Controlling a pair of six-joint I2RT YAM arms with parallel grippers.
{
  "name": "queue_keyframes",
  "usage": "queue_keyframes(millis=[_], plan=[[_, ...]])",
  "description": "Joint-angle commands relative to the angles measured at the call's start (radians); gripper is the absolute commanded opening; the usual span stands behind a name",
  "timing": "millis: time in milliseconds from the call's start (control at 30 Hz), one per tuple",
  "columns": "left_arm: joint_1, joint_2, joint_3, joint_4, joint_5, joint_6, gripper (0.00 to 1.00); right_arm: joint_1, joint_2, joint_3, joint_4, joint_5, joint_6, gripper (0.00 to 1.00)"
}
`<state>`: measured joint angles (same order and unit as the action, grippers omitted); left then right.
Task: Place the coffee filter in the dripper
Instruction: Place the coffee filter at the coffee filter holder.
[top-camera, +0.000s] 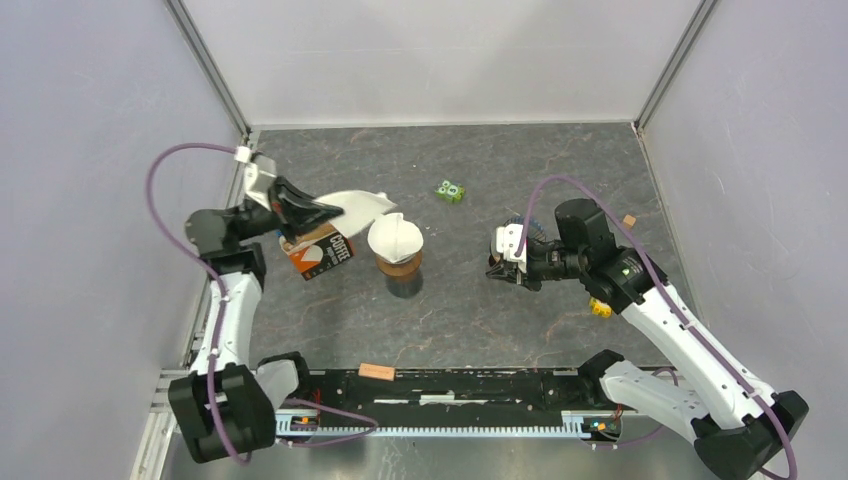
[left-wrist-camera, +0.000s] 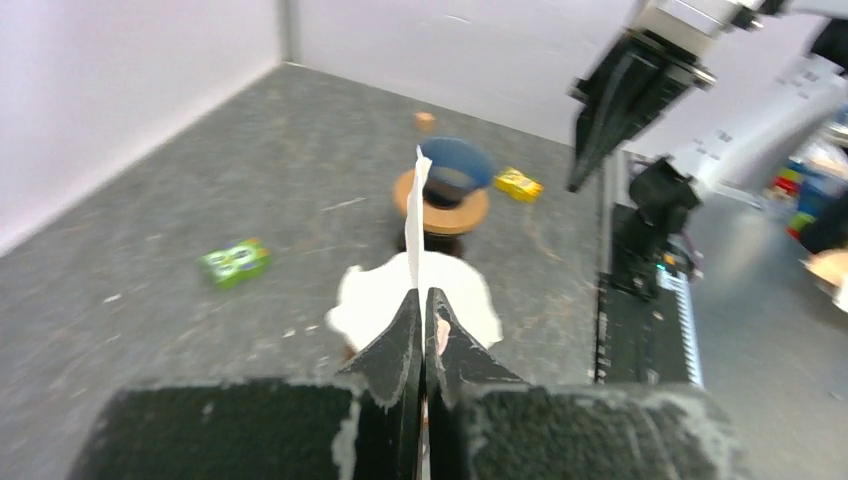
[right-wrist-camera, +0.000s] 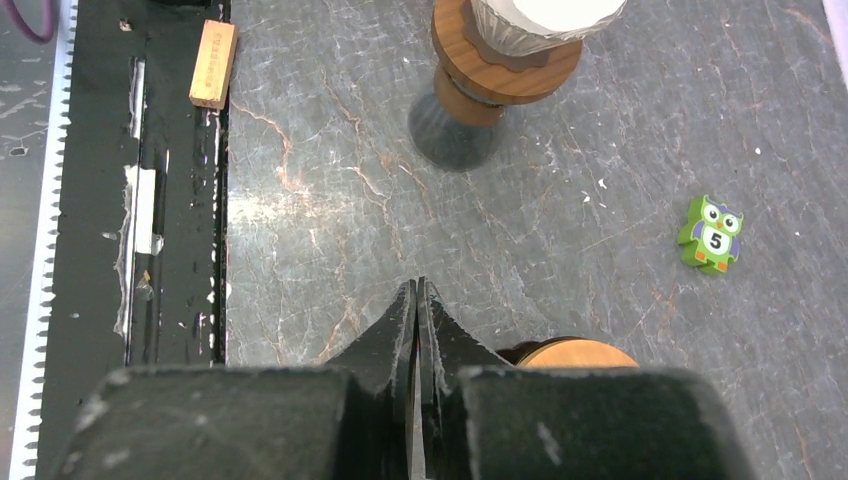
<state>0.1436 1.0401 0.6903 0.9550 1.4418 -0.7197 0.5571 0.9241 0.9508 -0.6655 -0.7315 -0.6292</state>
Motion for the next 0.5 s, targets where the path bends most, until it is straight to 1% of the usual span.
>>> queue_keyframes(millis=[0,67,100,200,267,400,467], plan=[[0.213,-0.004,0.101,0.041,0.111,-0.153,0.02,0.002,-0.01,-0.001,0.038,0.0,0.012,0.05],[0.311,0.028,0.124,0.071,0.159,-0.164,0.02,0.0,-0.012,-0.007,0.038,0.001,0.013,0.05],[0.356,0.053,0.127,0.125,0.187,-0.191,0.02,0.001,-0.015,-0.013,0.039,0.003,0.013,0.05],[0.45,0.137,0.108,0.424,0.212,-0.347,0.02,-0.003,-0.022,-0.033,0.047,0.003,0.014,0.05],[0.485,0.182,0.097,0.435,0.215,-0.317,0.02,-0.005,-0.024,-0.041,0.052,0.002,0.014,0.04],[0.494,0.203,0.057,0.436,0.214,-0.195,0.02,-0.009,-0.028,-0.057,0.054,-0.003,0.011,0.04],[0.494,0.225,0.053,0.437,0.214,-0.197,0.02,-0.011,-0.031,-0.065,0.055,0.0,0.009,0.04]])
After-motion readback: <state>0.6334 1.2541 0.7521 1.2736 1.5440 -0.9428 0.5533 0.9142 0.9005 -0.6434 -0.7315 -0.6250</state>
